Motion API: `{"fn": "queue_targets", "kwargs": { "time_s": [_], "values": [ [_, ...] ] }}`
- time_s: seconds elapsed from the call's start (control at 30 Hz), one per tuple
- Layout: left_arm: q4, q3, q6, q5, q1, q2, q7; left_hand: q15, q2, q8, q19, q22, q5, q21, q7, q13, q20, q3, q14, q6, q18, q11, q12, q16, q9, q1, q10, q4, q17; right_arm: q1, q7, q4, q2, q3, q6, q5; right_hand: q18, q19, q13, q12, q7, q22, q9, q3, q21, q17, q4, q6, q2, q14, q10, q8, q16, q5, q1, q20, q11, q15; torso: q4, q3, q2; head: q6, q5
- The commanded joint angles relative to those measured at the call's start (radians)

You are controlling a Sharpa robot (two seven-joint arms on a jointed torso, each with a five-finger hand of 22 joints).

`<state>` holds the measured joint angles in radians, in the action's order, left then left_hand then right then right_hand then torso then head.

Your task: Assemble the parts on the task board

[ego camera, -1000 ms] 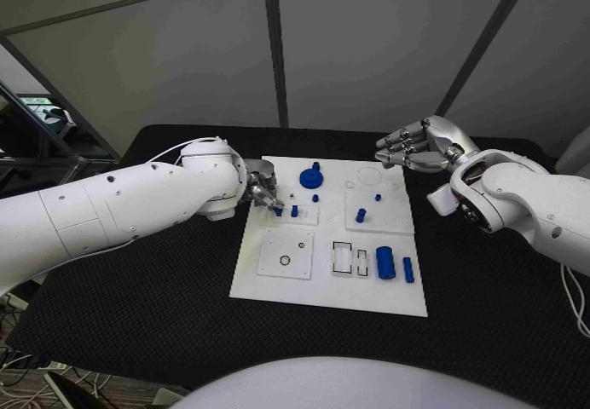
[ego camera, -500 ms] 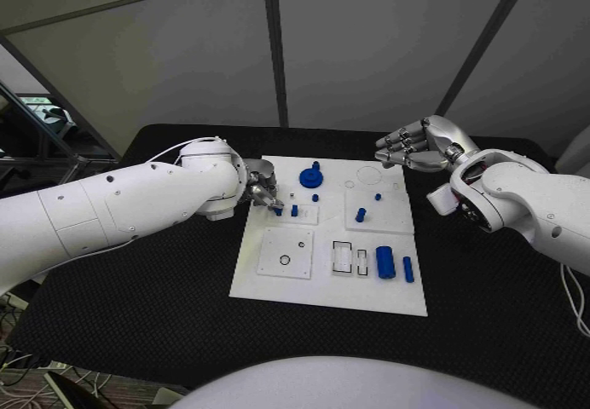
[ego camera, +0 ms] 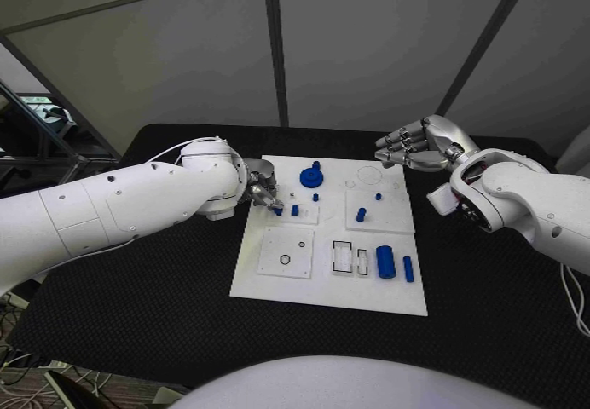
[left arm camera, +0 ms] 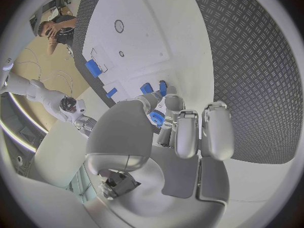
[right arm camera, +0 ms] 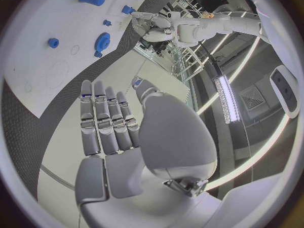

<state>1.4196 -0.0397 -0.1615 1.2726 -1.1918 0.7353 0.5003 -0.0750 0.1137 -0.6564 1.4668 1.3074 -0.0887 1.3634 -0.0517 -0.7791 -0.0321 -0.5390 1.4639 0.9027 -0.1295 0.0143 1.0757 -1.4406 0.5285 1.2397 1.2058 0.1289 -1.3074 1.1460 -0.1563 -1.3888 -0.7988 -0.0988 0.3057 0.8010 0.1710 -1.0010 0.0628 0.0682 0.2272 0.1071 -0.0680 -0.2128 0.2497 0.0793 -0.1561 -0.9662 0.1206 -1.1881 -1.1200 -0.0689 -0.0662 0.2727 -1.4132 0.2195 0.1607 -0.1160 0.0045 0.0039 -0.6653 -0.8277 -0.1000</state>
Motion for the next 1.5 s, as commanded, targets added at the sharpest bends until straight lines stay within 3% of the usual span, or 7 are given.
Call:
{"fn": "queue_targets", "kwargs": {
  "time_s": [0.03,0.53,0.6,0.67,0.7,1.5],
  "values": [
    [-0.001,0.002,-0.017,0.007,0.001,-0.002,-0.009,-0.008,0.008,-0.003,0.02,0.092,-0.004,0.004,0.004,-0.002,0.004,-0.133,0.064,0.005,0.078,0.011,0.007,-0.006,0.001,0.002,0.019,-0.124,-0.099,0.001,-0.009,0.0,0.001,-0.001,-0.007,0.002,0.013,-0.01,0.0,0.0,-0.001,-0.001,0.0,0.004,-0.005,-0.001,0.002,0.005,-0.008,0.006,0.009,0.002,0.002,0.005,-0.001,0.001,0.002,0.002,-0.0004,0.0001,-0.001,0.0,0.001],
    [-0.012,0.002,-0.044,0.008,0.001,-0.021,-0.011,-0.008,0.011,-0.004,0.021,0.094,-0.007,0.005,0.004,-0.01,0.005,-0.14,0.064,0.009,0.079,0.011,0.012,-0.006,0.001,-0.002,0.026,-0.123,-0.1,0.001,-0.007,0.0,0.001,-0.001,-0.008,0.002,0.013,-0.01,0.0,0.0,-0.001,-0.002,0.0,0.005,-0.006,-0.002,0.002,0.005,-0.009,0.006,0.009,0.002,0.002,0.006,0.0,0.001,0.002,0.002,-0.0009,0.001,0.0,-0.004,0.002],
    [-0.014,0.002,-0.047,0.008,0.001,-0.023,-0.011,-0.009,0.015,-0.004,0.022,0.096,-0.015,0.007,0.005,-0.012,0.005,-0.144,0.064,0.011,0.079,0.012,0.013,-0.006,0.001,-0.009,0.03,-0.121,-0.1,0.001,-0.007,-0.001,0.001,-0.001,-0.008,0.002,0.013,-0.01,0.0,0.0,-0.001,-0.002,0.0,0.005,-0.006,-0.002,0.002,0.005,-0.009,0.006,0.009,0.002,0.002,0.006,0.0,0.001,0.002,0.002,-0.0011,0.0011,0.0,-0.004,0.002],
    [-0.016,0.003,-0.051,0.008,0.001,-0.025,-0.01,-0.01,0.022,-0.005,0.024,0.099,-0.054,0.01,0.007,-0.016,0.006,-0.148,0.064,0.015,0.08,0.013,0.015,-0.006,0.003,-0.02,0.035,-0.119,-0.1,0.002,-0.007,-0.001,0.001,-0.001,-0.009,0.002,0.013,-0.01,0.0,0.0,-0.001,-0.002,0.0,0.005,-0.006,-0.002,0.002,0.005,-0.009,0.006,0.009,0.002,0.002,0.006,0.0,0.001,0.002,0.002,-0.0011,0.0012,0.0,-0.006,0.003],
    [-0.017,0.003,-0.052,0.008,0.001,-0.026,-0.01,-0.01,0.023,-0.005,0.025,0.1,-0.058,0.011,0.007,-0.018,0.006,-0.149,0.064,0.016,0.081,0.013,0.017,-0.007,0.003,-0.021,0.037,-0.119,-0.101,0.002,-0.006,-0.001,0.0,-0.001,-0.009,0.002,0.013,-0.01,0.0,0.0,-0.001,-0.002,0.0,0.005,-0.006,-0.002,0.002,0.005,-0.009,0.006,0.009,0.002,0.002,0.006,0.0,0.001,0.002,0.002,-0.0009,0.0012,0.0,-0.006,0.003],
    [-0.026,0.009,-0.05,0.008,0.001,-0.031,0.032,-0.015,0.033,-0.01,0.033,0.116,-0.081,0.029,0.014,-0.062,0.01,-0.156,0.065,0.032,0.085,0.02,0.045,-0.008,0.007,-0.035,0.067,-0.125,-0.103,0.002,-0.005,-0.002,-0.001,-0.001,-0.009,0.002,0.013,-0.01,0.0,0.0,-0.001,-0.002,0.0,0.005,-0.006,-0.002,0.002,0.005,-0.009,0.006,0.009,0.002,0.002,0.006,0.0,0.001,0.002,0.002,0.0001,0.0002,0.0,-0.009,0.004]
  ]
}}
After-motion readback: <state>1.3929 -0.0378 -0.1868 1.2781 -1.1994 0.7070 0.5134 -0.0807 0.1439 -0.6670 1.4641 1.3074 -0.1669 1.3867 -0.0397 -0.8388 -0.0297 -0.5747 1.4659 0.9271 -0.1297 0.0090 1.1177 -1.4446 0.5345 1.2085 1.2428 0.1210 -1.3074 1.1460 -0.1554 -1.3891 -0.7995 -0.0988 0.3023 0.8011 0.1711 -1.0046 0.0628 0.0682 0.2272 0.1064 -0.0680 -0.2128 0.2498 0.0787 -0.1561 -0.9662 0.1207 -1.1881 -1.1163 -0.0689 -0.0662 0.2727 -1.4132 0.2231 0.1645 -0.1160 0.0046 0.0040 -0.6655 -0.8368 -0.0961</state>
